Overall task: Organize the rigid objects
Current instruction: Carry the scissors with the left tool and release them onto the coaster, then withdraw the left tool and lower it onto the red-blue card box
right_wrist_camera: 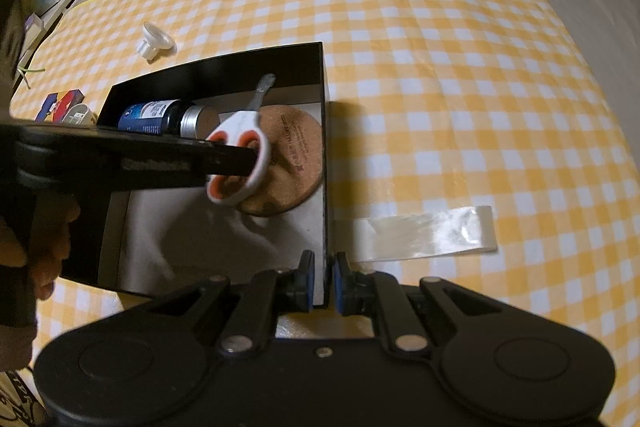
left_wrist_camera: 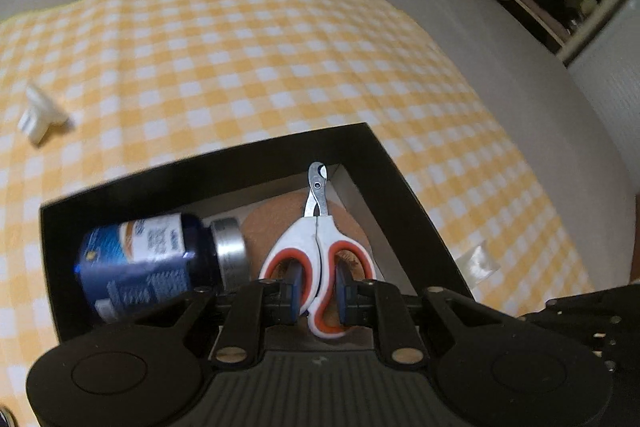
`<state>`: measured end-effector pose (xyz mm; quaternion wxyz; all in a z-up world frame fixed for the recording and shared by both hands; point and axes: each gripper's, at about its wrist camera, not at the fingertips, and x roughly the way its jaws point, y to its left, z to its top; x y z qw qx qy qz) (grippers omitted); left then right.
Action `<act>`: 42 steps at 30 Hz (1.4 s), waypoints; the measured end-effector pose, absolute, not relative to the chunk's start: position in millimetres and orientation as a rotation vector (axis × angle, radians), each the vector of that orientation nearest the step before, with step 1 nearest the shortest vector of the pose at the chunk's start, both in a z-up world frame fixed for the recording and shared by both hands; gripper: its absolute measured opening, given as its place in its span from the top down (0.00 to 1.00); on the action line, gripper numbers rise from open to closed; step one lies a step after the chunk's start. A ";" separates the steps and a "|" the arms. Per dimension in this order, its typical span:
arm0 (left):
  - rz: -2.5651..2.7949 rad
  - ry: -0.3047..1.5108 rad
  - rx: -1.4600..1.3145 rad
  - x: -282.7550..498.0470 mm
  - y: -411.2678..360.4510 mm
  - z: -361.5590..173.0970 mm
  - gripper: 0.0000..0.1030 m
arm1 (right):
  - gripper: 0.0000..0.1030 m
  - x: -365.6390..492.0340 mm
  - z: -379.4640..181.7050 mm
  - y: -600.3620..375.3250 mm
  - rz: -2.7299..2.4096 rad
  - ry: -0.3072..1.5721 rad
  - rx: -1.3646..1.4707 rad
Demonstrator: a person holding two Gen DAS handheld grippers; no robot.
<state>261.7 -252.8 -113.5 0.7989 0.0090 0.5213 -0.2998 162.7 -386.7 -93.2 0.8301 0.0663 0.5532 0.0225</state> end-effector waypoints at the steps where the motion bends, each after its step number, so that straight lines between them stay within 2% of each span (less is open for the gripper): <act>1: -0.653 1.109 0.037 262.4 -256.3 -114.2 0.82 | 0.90 162.3 -93.2 -386.8 0.048 1.173 0.139; 7: -0.705 1.079 0.122 265.9 -269.1 -122.1 0.81 | 0.90 163.0 -94.6 -386.7 0.051 1.175 0.135; 9: -0.703 1.072 0.125 267.2 -269.2 -125.4 0.69 | 0.90 163.1 -95.2 -386.5 0.050 1.175 0.138; 10: -0.702 1.068 0.123 267.3 -268.4 -125.3 0.56 | 0.90 163.3 -95.2 -386.4 0.050 1.175 0.136; 12: -0.692 1.072 0.102 268.8 -266.4 -124.4 0.45 | 0.90 163.4 -95.9 -386.4 0.050 1.176 0.136; 14: -0.702 1.068 0.086 268.2 -265.5 -120.8 0.23 | 0.90 163.6 -96.4 -386.5 0.051 1.177 0.136; 18: -0.704 1.047 0.079 263.3 -264.8 -108.1 0.16 | 0.90 164.9 -96.8 -388.1 0.053 1.182 0.148; 22: -0.705 1.050 0.045 259.3 -262.2 -96.0 0.04 | 0.90 165.0 -96.6 -389.0 0.054 1.179 0.152; 24: -0.703 1.031 0.050 256.1 -261.9 -89.8 0.00 | 0.90 165.2 -96.5 -388.8 0.052 1.178 0.149; 42: -0.612 0.970 0.074 227.9 -222.5 -57.0 0.00 | 0.93 163.6 -96.0 -382.1 0.050 1.151 0.085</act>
